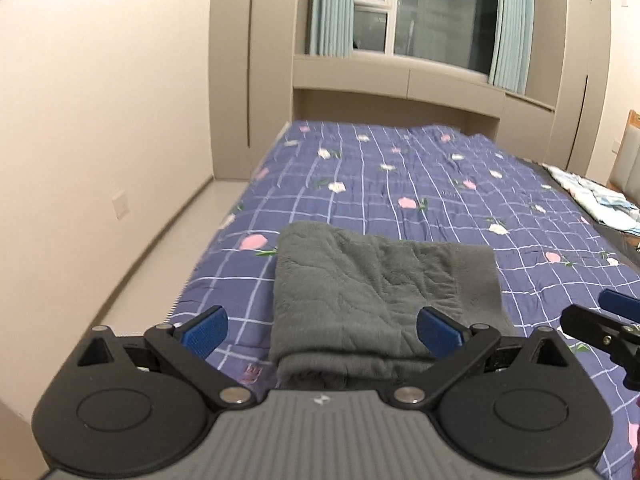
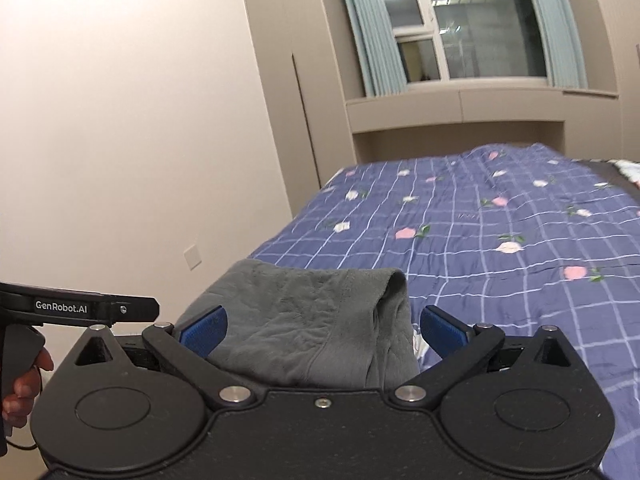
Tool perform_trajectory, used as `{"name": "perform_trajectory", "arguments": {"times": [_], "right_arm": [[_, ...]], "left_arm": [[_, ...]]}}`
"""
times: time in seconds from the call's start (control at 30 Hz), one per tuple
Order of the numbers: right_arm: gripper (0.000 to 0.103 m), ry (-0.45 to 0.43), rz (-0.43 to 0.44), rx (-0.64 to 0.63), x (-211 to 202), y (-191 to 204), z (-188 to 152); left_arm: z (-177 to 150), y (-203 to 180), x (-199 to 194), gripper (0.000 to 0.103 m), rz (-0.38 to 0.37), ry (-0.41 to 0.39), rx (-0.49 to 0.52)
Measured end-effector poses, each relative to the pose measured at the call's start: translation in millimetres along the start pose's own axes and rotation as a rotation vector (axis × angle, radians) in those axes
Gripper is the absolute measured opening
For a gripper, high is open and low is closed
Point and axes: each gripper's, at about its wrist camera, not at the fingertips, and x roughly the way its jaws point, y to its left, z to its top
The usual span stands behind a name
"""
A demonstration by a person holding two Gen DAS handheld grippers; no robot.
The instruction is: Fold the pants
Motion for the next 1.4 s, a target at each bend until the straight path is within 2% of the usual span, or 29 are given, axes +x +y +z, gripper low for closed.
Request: {"name": "perform_trajectory", "arguments": {"times": [0.23, 0.53, 1.1, 1.4], "right_arm": [[0.103, -0.023, -0.035, -0.017, -52.1, 16.8, -32.5], [0.103, -0.030, -0.063, -0.058, -91.3, 27.5, -60.9], [0.103, -0.039, -0.063, -0.066, -99.9, 30.0, -67.9], [0.103, -0.016, -0.061, -0.064, -93.6, 29.0, -71.6]], "left_arm": [[-41.2, -2.2, -51.1, 0.102, 0.032, -0.057, -0.002], [-75.7, 1.2, -81.2, 0.102, 0.046, -0.074, -0.043], [-87.7, -0.7, -90.5, 0.102, 0.044, -0.057, -0.044], [-91.0, -3.9, -84.7, 0.102, 0.058, -0.034, -0.027]]}}
